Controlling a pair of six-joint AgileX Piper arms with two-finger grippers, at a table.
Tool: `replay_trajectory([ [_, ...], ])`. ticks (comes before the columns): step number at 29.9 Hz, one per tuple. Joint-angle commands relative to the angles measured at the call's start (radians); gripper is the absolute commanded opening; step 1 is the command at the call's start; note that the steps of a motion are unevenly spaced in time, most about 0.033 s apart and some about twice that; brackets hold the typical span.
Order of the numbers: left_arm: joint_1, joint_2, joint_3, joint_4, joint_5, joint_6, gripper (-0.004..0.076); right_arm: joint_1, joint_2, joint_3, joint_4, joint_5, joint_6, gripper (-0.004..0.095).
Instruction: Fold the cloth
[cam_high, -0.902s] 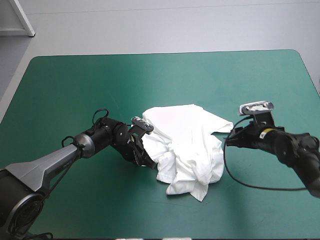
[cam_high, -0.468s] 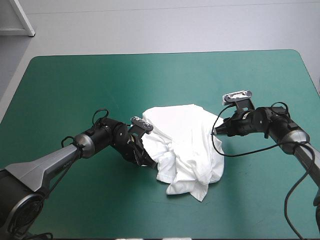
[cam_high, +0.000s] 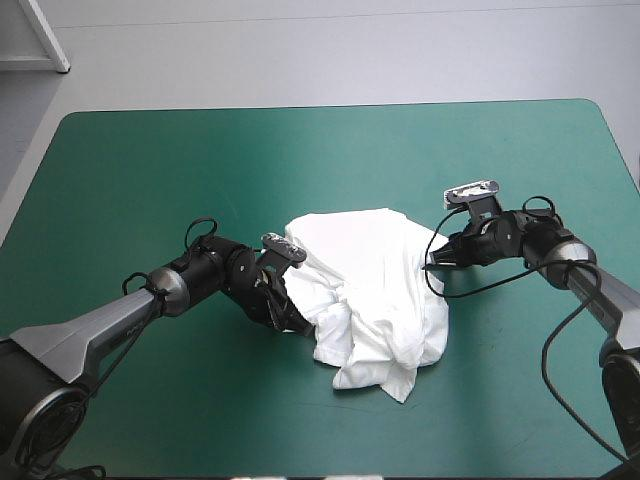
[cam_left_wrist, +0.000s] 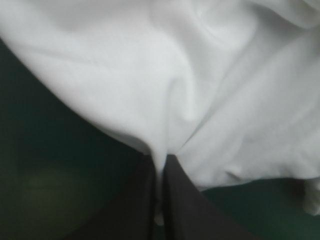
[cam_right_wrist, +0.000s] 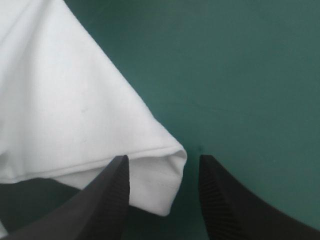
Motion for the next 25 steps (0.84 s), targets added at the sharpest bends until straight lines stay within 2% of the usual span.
replay_trajectory([
  [1, 0.001, -0.014, -0.002, 0.059, 0.0, -0.006, 0.0019, -0.006, -0.01, -0.032, -0.002, -0.049, -0.011, 0.0426],
  [9, 0.001, -0.014, -0.002, 0.059, -0.015, -0.006, 0.0019, -0.006, 0.066, -0.032, 0.016, -0.03, -0.014, 0.0394],
  [11, 0.001, -0.014, -0.002, 0.059, -0.019, -0.006, 0.0019, -0.004, 0.081, -0.032, 0.04, -0.012, -0.053, 0.0326],
  [14, 0.001, -0.014, -0.002, 0.059, -0.029, -0.006, 0.0019, -0.004, 0.094, -0.032, 0.074, 0.015, -0.092, 0.0122],
  [15, 0.001, -0.014, -0.002, 0.059, -0.034, -0.006, 0.0019, -0.004, 0.097, -0.032, 0.077, 0.017, -0.092, 0.0026],
  [16, 0.001, -0.017, -0.002, 0.059, -0.037, -0.006, 0.0019, -0.004, 0.097, -0.032, 0.077, 0.013, -0.092, -0.0018],
  [21, 0.003, -0.051, -0.009, 0.085, -0.089, -0.006, 0.0019, -0.004, 0.061, -0.037, 0.057, -0.032, -0.078, -0.0015],
  [25, 0.048, -0.122, -0.087, 0.126, -0.079, -0.017, 0.0019, -0.004, -0.027, -0.076, 0.024, -0.034, -0.061, -0.0015],
])
